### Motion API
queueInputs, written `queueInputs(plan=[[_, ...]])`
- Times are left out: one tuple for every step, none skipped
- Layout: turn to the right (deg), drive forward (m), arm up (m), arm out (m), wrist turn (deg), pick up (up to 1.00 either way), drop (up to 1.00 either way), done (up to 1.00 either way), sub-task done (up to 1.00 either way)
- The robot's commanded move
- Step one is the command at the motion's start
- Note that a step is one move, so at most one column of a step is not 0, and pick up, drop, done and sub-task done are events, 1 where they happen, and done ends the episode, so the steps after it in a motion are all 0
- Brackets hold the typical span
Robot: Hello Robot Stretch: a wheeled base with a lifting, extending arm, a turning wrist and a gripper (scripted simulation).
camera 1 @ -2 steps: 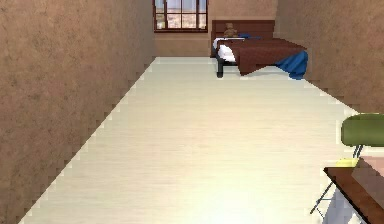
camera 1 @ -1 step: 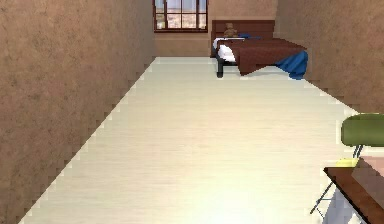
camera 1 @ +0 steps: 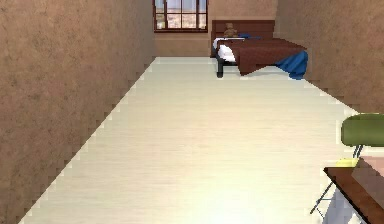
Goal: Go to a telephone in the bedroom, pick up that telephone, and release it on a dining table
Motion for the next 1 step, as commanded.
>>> queueInputs(plan=[[0.0, 0.0, 0.0, 0.0, 0.0, 0.0, 0.0, 1.0, 0.0]])
